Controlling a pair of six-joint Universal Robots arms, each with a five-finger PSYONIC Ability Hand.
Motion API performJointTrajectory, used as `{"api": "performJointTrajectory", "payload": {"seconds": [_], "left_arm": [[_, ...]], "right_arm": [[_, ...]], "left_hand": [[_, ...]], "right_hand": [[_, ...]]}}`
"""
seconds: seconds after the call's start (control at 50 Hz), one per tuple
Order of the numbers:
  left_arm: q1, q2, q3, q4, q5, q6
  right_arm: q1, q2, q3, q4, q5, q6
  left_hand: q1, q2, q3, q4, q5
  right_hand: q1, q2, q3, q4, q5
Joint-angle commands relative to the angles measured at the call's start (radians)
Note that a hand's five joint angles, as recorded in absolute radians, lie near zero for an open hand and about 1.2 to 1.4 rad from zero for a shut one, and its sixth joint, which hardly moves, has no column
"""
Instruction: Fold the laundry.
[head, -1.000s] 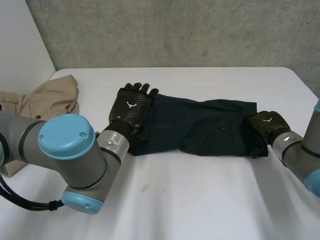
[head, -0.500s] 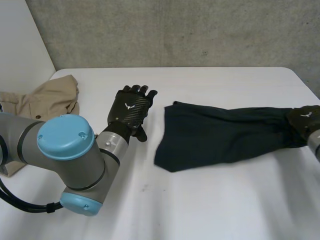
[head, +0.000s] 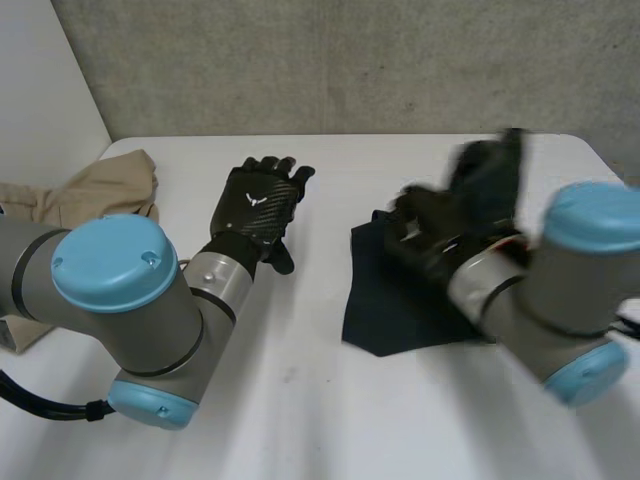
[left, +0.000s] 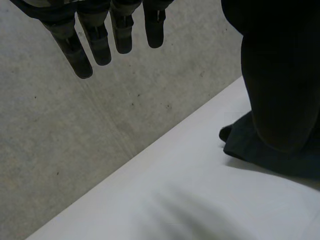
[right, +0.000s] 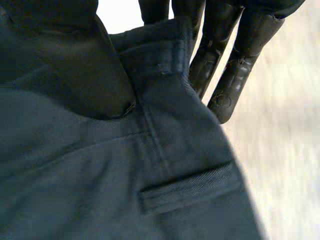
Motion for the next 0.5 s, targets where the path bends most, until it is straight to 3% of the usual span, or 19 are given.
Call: {"api": "performJointTrajectory", "payload": {"seconds": [0.02,0.08,0.1,0.16,0.18,0.24,0.26,0.34,0.5], "left_arm": [[-0.011,-0.001,0.037,0.001,-0.007,-0.001],[-0.013,-0.003,0.064,-0.001,-0.03,0.0],[-0.014,-0.004,0.072,-0.001,-0.038,0.0],[-0.031,-0.016,0.12,-0.002,-0.061,0.002],[-0.036,-0.021,0.134,-0.002,-0.065,0.002],[-0.054,-0.049,0.189,-0.007,-0.067,0.002],[-0.062,-0.062,0.204,-0.012,-0.067,0.003],[-0.108,-0.136,0.316,-0.071,-0.059,0.003],[-0.174,-0.328,0.564,-0.252,-0.007,0.002]], "right_arm": [[0.081,0.072,0.0,0.002,-0.029,-0.037],[0.083,0.066,0.007,-0.007,-0.026,0.032],[0.075,0.056,0.001,-0.005,-0.022,0.119],[0.032,-0.001,-0.009,-0.004,-0.018,0.328],[-0.011,-0.059,-0.009,-0.004,-0.018,0.506],[-0.063,-0.138,-0.01,-0.004,-0.021,0.795],[-0.095,-0.173,-0.013,0.002,-0.029,0.965],[-0.178,-0.213,-0.027,0.051,-0.026,1.242],[-0.264,-0.164,-0.059,0.215,-0.014,1.275]], "left_hand": [[-0.018,-0.034,-0.04,-0.031,-0.047],[-0.018,-0.034,-0.04,-0.031,-0.047],[-0.018,-0.034,-0.04,-0.031,-0.047],[-0.017,-0.033,-0.039,-0.03,-0.046],[-0.017,-0.033,-0.039,-0.03,-0.046],[-0.014,-0.03,-0.036,-0.027,-0.043],[-0.011,-0.027,-0.033,-0.024,-0.04],[-0.005,-0.021,-0.028,-0.018,-0.034],[0.007,-0.009,-0.016,-0.006,-0.023]], "right_hand": [[0.042,-0.167,-0.182,-0.182,-0.14],[-0.53,-0.739,-0.753,-0.754,-0.711],[-0.794,-1.004,-1.018,-1.018,-0.976],[-0.794,-1.004,-1.018,-1.018,-0.976],[-0.794,-1.004,-1.018,-1.018,-0.976],[-0.794,-1.004,-1.018,-1.018,-0.976],[-0.794,-1.004,-1.018,-1.018,-0.976],[-0.794,-1.004,-1.018,-1.018,-0.976],[-0.794,-1.004,-1.018,-1.018,-0.976]]}}
